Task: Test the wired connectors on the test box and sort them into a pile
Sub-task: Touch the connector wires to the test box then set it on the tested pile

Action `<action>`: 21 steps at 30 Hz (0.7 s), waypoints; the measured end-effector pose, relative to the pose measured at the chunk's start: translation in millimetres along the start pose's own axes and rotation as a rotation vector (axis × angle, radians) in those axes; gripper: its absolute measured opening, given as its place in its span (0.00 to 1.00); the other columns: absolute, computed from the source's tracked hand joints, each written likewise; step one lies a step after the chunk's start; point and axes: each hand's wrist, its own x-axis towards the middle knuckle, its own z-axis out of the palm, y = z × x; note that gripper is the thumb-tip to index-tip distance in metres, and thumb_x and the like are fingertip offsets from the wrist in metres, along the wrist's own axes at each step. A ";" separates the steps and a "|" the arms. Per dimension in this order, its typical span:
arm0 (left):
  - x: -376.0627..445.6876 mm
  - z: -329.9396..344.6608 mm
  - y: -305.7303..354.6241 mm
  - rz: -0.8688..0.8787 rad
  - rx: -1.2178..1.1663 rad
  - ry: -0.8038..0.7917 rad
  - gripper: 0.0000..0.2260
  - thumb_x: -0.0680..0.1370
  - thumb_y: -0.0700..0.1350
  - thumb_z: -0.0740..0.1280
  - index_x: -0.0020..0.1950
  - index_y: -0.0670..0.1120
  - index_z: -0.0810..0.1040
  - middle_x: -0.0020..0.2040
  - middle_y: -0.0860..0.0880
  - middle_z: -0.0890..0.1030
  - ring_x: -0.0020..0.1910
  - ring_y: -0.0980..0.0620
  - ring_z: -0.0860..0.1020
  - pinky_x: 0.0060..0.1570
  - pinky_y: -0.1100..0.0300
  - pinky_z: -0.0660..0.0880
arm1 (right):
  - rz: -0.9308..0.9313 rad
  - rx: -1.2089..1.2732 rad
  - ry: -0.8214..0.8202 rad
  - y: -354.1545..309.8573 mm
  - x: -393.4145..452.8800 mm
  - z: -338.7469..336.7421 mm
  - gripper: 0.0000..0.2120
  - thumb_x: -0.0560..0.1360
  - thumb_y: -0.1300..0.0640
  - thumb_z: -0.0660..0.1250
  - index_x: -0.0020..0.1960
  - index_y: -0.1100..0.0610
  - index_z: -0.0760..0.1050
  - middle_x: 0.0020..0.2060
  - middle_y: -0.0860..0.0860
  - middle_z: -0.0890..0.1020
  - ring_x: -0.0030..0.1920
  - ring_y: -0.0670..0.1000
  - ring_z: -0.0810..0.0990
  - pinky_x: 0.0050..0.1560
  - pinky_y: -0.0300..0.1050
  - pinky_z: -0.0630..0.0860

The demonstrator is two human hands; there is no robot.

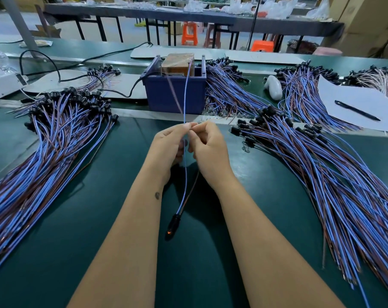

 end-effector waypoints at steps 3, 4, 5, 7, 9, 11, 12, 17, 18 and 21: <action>-0.9 -0.1 1.4 0.007 -0.079 -0.003 0.09 0.80 0.46 0.66 0.46 0.50 0.86 0.34 0.47 0.77 0.25 0.58 0.69 0.23 0.68 0.65 | 0.024 0.059 -0.045 -1.5 -1.4 -0.3 0.08 0.79 0.63 0.64 0.41 0.58 0.74 0.32 0.51 0.78 0.34 0.47 0.74 0.37 0.41 0.72; -0.6 -1.2 2.0 -0.001 -0.145 0.019 0.10 0.80 0.45 0.66 0.45 0.49 0.86 0.32 0.49 0.76 0.24 0.58 0.69 0.22 0.67 0.65 | 0.060 0.120 -0.045 -1.8 -0.7 -1.8 0.08 0.80 0.64 0.62 0.43 0.59 0.76 0.33 0.52 0.78 0.34 0.47 0.74 0.36 0.39 0.72; 0.0 -3.1 3.0 -0.010 -0.226 0.042 0.10 0.80 0.44 0.65 0.44 0.48 0.85 0.29 0.51 0.74 0.23 0.58 0.67 0.21 0.68 0.64 | 0.096 0.168 -0.047 -1.9 0.0 -3.6 0.08 0.80 0.65 0.61 0.47 0.60 0.77 0.34 0.53 0.78 0.35 0.47 0.75 0.36 0.38 0.73; 1.5 -6.9 6.6 -0.021 -0.397 0.082 0.08 0.81 0.43 0.65 0.45 0.46 0.82 0.27 0.53 0.71 0.22 0.59 0.65 0.21 0.69 0.61 | 0.117 0.143 -0.084 -1.3 1.0 -6.9 0.08 0.79 0.68 0.62 0.55 0.61 0.78 0.37 0.54 0.77 0.37 0.48 0.75 0.39 0.38 0.74; 1.7 -9.7 9.4 -0.022 -0.509 0.122 0.06 0.80 0.42 0.66 0.43 0.45 0.80 0.28 0.52 0.75 0.24 0.59 0.70 0.21 0.70 0.63 | 0.069 0.059 -0.163 -1.8 -0.5 -7.9 0.16 0.74 0.68 0.70 0.60 0.57 0.77 0.39 0.51 0.76 0.38 0.45 0.75 0.43 0.37 0.75; 1.4 -11.8 9.0 -0.012 -0.539 0.174 0.06 0.79 0.41 0.68 0.42 0.46 0.78 0.29 0.52 0.78 0.26 0.59 0.74 0.22 0.69 0.67 | 0.023 0.091 -0.228 -3.9 -2.0 -7.1 0.21 0.71 0.65 0.75 0.60 0.51 0.77 0.41 0.49 0.76 0.38 0.41 0.75 0.45 0.34 0.75; 1.1 -12.6 8.5 -0.013 -0.539 0.205 0.06 0.79 0.40 0.69 0.42 0.46 0.78 0.29 0.52 0.79 0.26 0.59 0.75 0.23 0.69 0.70 | 0.016 0.144 -0.242 -4.5 -2.0 -6.9 0.20 0.71 0.64 0.74 0.59 0.49 0.77 0.42 0.49 0.76 0.39 0.42 0.75 0.47 0.35 0.75; 2.7 -12.0 5.3 -0.017 -0.476 0.241 0.05 0.78 0.40 0.70 0.42 0.46 0.80 0.32 0.51 0.83 0.29 0.59 0.79 0.29 0.69 0.74 | 0.088 0.339 -0.126 -2.5 3.1 -15.5 0.10 0.83 0.51 0.59 0.55 0.45 0.80 0.47 0.46 0.81 0.41 0.44 0.77 0.43 0.37 0.73; 2.8 -10.0 3.4 0.040 -0.359 0.232 0.06 0.78 0.40 0.71 0.41 0.47 0.81 0.33 0.52 0.83 0.30 0.59 0.79 0.31 0.69 0.74 | 0.104 0.349 -0.069 -1.2 5.4 -18.3 0.12 0.83 0.51 0.57 0.54 0.46 0.80 0.47 0.46 0.81 0.41 0.44 0.77 0.42 0.37 0.73; -0.1 0.7 -5.1 0.320 0.225 0.193 0.07 0.76 0.40 0.72 0.39 0.49 0.83 0.33 0.54 0.83 0.33 0.59 0.78 0.38 0.65 0.76 | 0.143 0.281 0.118 3.8 12.5 -26.0 0.15 0.85 0.54 0.54 0.47 0.51 0.78 0.43 0.46 0.81 0.41 0.44 0.76 0.41 0.37 0.72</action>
